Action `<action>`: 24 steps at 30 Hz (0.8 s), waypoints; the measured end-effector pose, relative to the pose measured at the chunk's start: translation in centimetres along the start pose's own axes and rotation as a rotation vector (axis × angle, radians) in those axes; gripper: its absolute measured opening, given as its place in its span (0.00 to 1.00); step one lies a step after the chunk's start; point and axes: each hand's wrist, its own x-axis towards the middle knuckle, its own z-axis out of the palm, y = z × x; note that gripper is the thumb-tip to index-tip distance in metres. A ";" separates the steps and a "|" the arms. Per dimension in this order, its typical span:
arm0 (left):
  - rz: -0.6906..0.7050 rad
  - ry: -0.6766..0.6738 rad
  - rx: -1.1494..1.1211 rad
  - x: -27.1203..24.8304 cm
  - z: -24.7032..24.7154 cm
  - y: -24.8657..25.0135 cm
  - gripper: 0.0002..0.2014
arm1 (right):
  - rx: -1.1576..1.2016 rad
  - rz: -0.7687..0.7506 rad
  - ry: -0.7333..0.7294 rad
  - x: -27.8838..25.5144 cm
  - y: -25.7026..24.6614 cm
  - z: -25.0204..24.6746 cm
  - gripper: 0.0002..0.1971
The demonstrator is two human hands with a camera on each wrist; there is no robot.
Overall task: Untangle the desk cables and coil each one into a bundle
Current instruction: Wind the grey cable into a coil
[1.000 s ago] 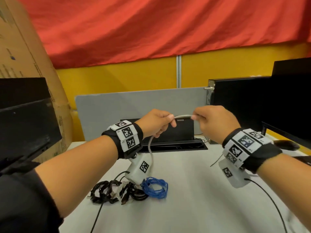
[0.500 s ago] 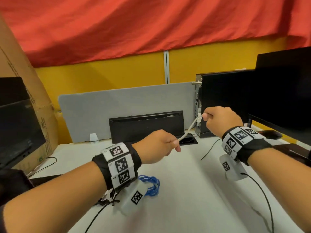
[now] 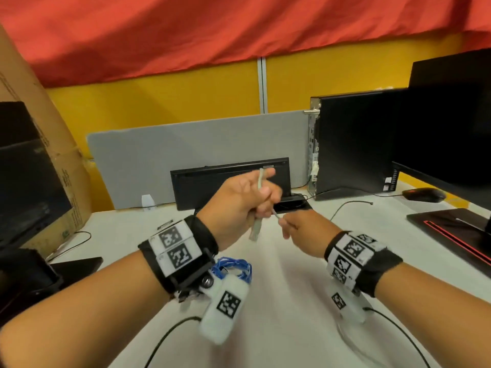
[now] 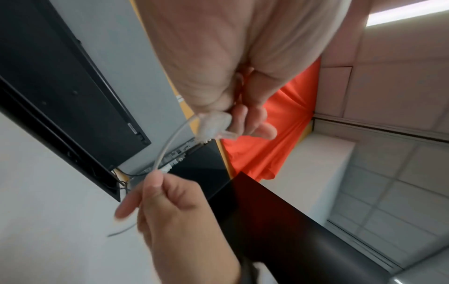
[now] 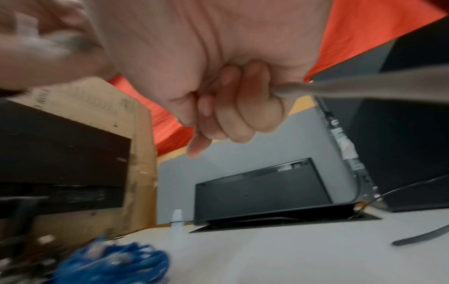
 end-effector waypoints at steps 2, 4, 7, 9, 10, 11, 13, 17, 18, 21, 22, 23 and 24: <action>0.009 0.093 0.047 0.5 -0.9 -0.3 0.27 | 0.013 -0.060 -0.062 -1.2 -1.4 1.0 0.21; 0.001 0.183 0.164 0.7 -1.7 -0.9 0.28 | 0.045 -0.112 -0.121 -2.2 -2.5 1.5 0.22; -0.006 0.261 0.403 0.9 -3.5 -1.9 0.27 | 0.125 -0.134 -0.181 -3.2 -3.4 1.2 0.21; -0.029 0.270 0.596 0.8 -4.9 -2.5 0.24 | 0.176 -0.137 -0.190 -3.9 -3.5 0.3 0.22; -0.043 0.254 0.643 0.7 -5.5 -2.8 0.24 | 0.197 -0.148 -0.168 -4.1 -3.5 -0.4 0.22; -0.062 0.215 0.662 0.5 -5.9 -3.1 0.25 | 0.218 -0.163 -0.124 -4.4 -3.5 -1.2 0.22; -0.127 0.102 0.689 -0.1 -5.9 -3.8 0.26 | 0.267 -0.192 -0.008 -4.4 -3.4 -3.0 0.22; -0.296 -0.141 0.523 -1.1 -4.1 -4.0 0.28 | 0.289 -0.215 0.210 -3.2 -2.5 -5.8 0.20; -0.322 -0.188 0.463 -1.2 -3.7 -3.8 0.27 | 0.285 -0.221 0.246 -2.9 -2.3 -6.1 0.19; -0.354 -0.313 0.291 -1.7 -2.9 -3.4 0.28 | 0.308 -0.230 0.299 -2.1 -1.8 -6.3 0.16; -0.355 -0.364 0.235 -1.9 -2.6 -3.4 0.28 | 0.326 -0.227 0.309 -1.8 -1.6 -6.2 0.15; -0.348 -0.415 0.188 -2.2 -2.4 -3.4 0.28 | 0.344 -0.222 0.320 -1.4 -1.4 -6.0 0.14; -0.334 -0.450 0.148 -2.4 -2.2 -3.4 0.27 | 0.364 -0.214 0.325 -1.3 -1.2 -5.7 0.13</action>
